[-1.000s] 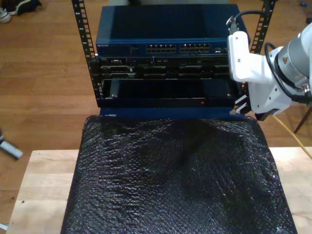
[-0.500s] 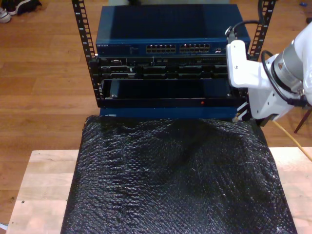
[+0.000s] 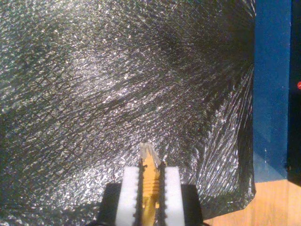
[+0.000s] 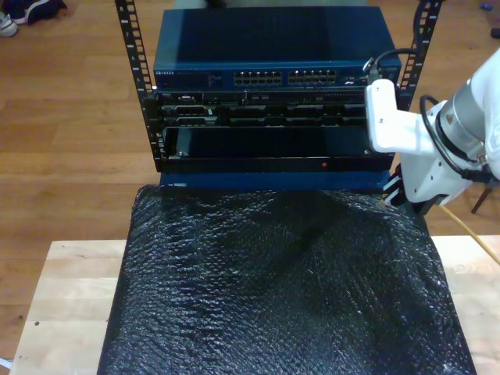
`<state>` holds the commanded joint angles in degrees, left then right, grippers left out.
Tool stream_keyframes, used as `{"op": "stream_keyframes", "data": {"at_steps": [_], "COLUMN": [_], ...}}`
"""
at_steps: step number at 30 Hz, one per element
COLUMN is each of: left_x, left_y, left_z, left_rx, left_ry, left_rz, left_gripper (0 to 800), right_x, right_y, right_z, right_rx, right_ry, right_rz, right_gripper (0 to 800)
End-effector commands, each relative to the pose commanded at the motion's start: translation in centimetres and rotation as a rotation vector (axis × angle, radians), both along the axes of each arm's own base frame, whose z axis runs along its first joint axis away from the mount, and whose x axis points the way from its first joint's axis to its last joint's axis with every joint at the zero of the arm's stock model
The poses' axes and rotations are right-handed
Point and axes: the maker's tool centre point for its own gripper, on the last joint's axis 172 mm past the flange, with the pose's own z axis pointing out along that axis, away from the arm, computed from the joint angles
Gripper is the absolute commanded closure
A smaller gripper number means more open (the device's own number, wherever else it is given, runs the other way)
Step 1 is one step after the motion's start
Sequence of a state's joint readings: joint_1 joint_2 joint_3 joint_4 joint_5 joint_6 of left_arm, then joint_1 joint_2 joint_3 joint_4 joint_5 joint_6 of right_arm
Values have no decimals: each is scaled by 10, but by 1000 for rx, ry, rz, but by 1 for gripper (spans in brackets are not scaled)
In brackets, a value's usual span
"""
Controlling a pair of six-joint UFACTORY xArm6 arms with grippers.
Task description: Grab the cable and plug it in
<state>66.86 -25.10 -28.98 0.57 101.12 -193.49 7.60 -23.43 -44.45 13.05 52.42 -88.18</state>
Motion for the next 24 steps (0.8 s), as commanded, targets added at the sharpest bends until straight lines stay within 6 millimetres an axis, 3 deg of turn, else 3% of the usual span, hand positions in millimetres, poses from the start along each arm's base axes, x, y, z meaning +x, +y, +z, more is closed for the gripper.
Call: {"op": "stream_keyframes", "data": {"at_steps": [12,17,21,24], "left_x": [-20,-33,-35,-36], "left_y": [-2,9,16,17], "left_z": [-46,-64,-74,-92], "left_rx": [54,126,161,202], "left_ry": [-22,-17,-59,-102], "left_rz": [-21,-34,-37,-55], "left_gripper": [0,0,0,0], "right_x": [-2,-2,-2,-2], "right_y": [0,0,0,0], "right_z": [-7,-9,-11,-11], "right_rx": [-2,-3,-3,-3], "right_ry": [17,20,24,24], "right_rz": [0,2,2,0], "right_gripper": [800,800,800,800]}}
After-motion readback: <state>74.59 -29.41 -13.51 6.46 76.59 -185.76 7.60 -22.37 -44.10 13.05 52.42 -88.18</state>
